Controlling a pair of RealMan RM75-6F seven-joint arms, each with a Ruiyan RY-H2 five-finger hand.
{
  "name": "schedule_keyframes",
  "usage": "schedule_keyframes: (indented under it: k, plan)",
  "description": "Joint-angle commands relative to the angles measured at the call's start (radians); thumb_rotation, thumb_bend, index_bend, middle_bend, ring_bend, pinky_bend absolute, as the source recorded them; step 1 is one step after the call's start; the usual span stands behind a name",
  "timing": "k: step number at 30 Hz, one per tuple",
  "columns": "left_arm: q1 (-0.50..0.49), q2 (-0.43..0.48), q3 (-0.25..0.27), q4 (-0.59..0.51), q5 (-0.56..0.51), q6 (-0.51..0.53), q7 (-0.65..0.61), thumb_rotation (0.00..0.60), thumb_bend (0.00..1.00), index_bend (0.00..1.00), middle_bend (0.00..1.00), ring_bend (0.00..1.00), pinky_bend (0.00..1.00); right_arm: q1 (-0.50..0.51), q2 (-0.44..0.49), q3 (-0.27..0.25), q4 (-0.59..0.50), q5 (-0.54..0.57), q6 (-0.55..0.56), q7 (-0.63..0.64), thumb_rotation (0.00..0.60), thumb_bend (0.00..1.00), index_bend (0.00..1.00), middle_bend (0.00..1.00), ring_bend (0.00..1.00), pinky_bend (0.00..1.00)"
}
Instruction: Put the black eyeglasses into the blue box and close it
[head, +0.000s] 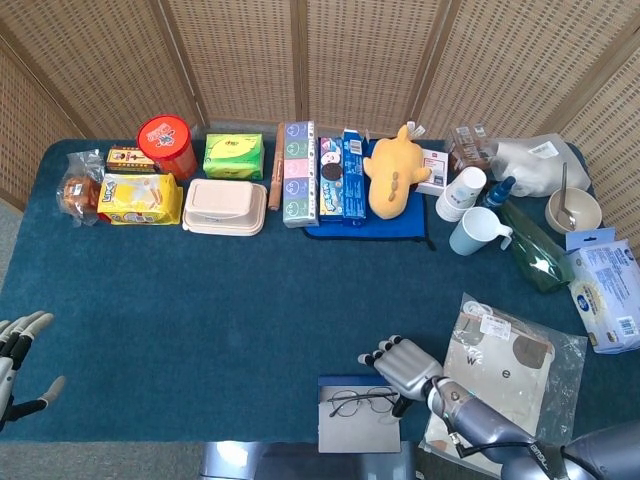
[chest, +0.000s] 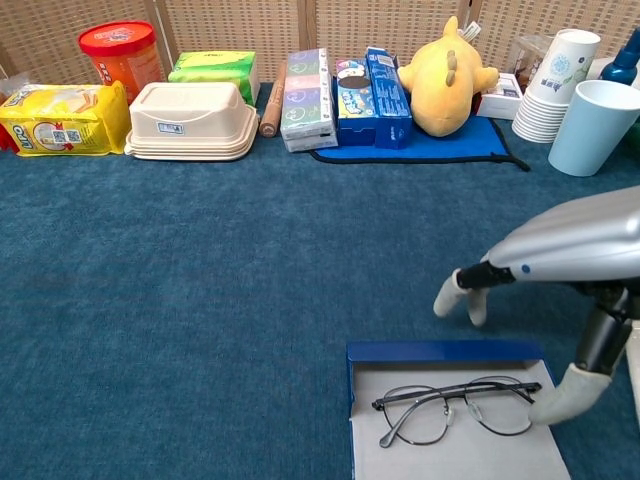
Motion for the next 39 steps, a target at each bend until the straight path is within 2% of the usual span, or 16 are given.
schedule_keyframes:
  k: [1,8,13,16,18,22,28,39]
  plan:
    - [0.001,-0.002,-0.001,0.000,0.003,0.004,0.000,0.587,0.28,0.09,0.10,0.08,0.00,-0.023,0.019,0.007,-0.014,-0.031,0.020,0.016,0.270,0.16,0.11,0.22,0.13,0.16]
    - [0.003,-0.008,-0.002,0.001,0.010,0.012,0.000,0.584,0.28,0.08,0.10,0.08,0.00,-0.130,0.029,0.010,-0.025,-0.174,0.118,0.059,0.335,0.18,0.02,0.19,0.11,0.16]
    - [0.000,-0.010,-0.002,-0.001,0.018,0.011,0.002,0.585,0.28,0.08,0.10,0.08,0.00,-0.192,-0.013,0.020,0.004,-0.246,0.166,0.060,0.356,0.18,0.00,0.16,0.08,0.15]
    - [-0.001,-0.007,-0.005,-0.003,0.019,0.013,0.003,0.586,0.28,0.08,0.10,0.08,0.00,-0.222,-0.080,0.045,0.035,-0.279,0.201,0.026,0.365,0.18,0.00,0.14,0.06,0.14]
    - [-0.001,-0.006,-0.005,-0.002,0.019,0.015,0.002,0.589,0.28,0.08,0.10,0.08,0.00,-0.234,-0.123,0.060,0.056,-0.277,0.222,-0.007,0.383,0.19,0.00,0.13,0.05,0.14]
    - [0.001,-0.005,-0.005,0.001,0.017,0.017,-0.002,0.585,0.28,0.08,0.10,0.08,0.00,-0.245,-0.189,0.085,0.089,-0.270,0.238,-0.057,0.466,0.19,0.00,0.11,0.03,0.13]
    - [0.007,-0.002,-0.004,0.009,0.011,0.024,-0.010,0.588,0.28,0.08,0.10,0.08,0.00,-0.254,-0.254,0.106,0.121,-0.241,0.246,-0.121,0.491,0.19,0.00,0.06,0.00,0.13]
    - [0.007,-0.003,-0.007,0.011,0.016,0.028,-0.013,0.589,0.28,0.07,0.10,0.08,0.00,-0.280,-0.294,0.104,0.100,-0.222,0.273,-0.214,0.489,0.19,0.00,0.03,0.00,0.12]
